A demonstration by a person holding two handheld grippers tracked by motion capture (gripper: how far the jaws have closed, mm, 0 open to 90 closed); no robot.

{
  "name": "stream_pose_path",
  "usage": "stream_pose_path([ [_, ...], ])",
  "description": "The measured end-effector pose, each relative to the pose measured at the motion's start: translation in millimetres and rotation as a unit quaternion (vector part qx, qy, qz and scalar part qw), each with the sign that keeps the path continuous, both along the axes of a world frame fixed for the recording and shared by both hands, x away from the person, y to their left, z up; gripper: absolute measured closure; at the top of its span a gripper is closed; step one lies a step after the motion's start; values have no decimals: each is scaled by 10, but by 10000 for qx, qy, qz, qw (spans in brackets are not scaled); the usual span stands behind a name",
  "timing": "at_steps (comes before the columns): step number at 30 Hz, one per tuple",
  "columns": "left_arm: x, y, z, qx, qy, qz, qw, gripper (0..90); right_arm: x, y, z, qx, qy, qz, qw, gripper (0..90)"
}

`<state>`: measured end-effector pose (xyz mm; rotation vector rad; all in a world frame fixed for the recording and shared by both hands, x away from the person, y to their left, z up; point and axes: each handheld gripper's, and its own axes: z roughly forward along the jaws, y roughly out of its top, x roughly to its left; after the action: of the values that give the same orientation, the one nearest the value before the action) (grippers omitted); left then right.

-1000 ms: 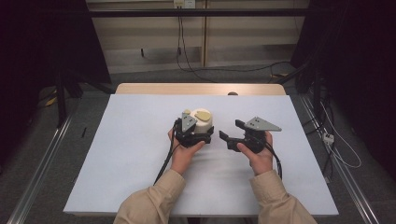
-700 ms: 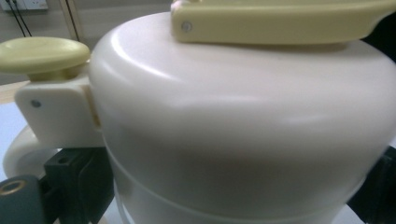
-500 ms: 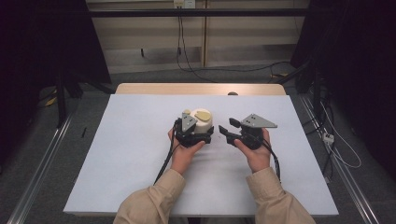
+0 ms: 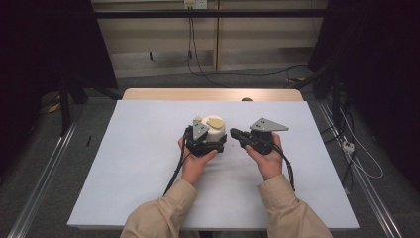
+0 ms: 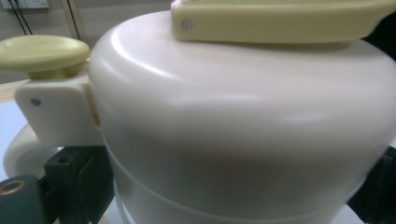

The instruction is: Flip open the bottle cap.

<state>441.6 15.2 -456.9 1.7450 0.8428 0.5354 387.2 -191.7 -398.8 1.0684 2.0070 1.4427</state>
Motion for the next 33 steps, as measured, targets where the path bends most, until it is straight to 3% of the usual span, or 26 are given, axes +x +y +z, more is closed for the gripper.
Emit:
stream_pose_path([
  [14,-2,0,-3,11,-10,6,10000,51,63,69,24,-116,33,23,9999,900],
  [33,-5,-3,-5,21,-9,21,10000,51,164,137,18,-78,112,109,9998,900],
])
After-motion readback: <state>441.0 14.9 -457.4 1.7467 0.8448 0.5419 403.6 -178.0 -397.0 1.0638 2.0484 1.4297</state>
